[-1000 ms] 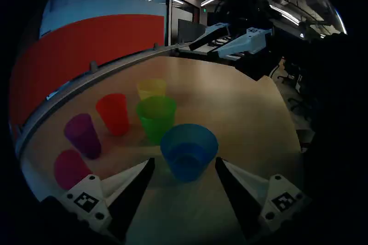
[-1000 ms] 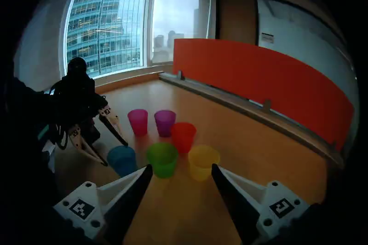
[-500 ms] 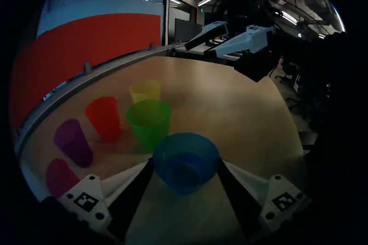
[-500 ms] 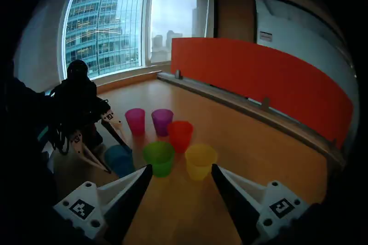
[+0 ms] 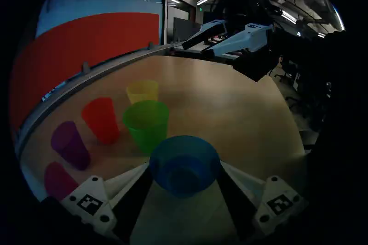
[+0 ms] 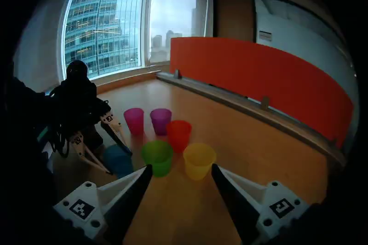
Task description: Pour water
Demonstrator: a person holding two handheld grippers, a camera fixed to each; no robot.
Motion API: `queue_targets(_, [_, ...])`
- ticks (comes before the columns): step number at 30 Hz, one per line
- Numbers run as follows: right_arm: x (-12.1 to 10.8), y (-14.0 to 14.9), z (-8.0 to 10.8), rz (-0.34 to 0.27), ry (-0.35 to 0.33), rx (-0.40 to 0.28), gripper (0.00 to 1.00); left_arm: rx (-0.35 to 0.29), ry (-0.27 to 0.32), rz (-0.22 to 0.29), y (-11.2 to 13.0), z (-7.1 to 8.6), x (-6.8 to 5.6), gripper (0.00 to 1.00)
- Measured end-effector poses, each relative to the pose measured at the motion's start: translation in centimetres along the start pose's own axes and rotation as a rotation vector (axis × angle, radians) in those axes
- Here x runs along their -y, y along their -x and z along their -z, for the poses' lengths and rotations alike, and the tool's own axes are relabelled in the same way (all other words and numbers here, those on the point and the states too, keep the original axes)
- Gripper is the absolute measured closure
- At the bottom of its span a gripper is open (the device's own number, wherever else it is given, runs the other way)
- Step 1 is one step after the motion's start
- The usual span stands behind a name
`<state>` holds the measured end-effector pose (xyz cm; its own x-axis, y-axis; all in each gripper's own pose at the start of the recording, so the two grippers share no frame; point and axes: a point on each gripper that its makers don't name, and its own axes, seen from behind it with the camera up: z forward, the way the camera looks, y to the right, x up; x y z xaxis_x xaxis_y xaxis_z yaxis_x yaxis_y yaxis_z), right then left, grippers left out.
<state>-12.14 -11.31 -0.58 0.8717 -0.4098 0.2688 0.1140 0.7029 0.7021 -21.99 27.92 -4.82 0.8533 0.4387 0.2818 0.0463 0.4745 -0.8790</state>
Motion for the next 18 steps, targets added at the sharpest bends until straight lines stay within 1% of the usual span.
queue_targets(5, [0.03, 0.04, -0.05, 0.002, -0.001, 0.002, 0.01, 0.005, -0.002, -0.013, 0.06, -0.10, 0.02, 0.13])
queue_targets(11, [0.00, 0.01, -0.16, 0.000, -0.003, 0.001, 0.01, 0.002, 0.000, -0.010, 0.01, 0.06, 0.02, 0.14])
queue_targets(14, [-0.06, 0.00, -0.19, 0.001, -0.001, 0.001, 0.01, 0.000, 0.001, -0.009, -0.04, 0.23, -0.07, 0.14])
queue_targets(18, [-0.05, -0.07, -0.18, 0.003, -0.001, 0.003, 0.01, -0.017, 0.006, -0.003, -0.61, 0.74, -0.25, 0.14])
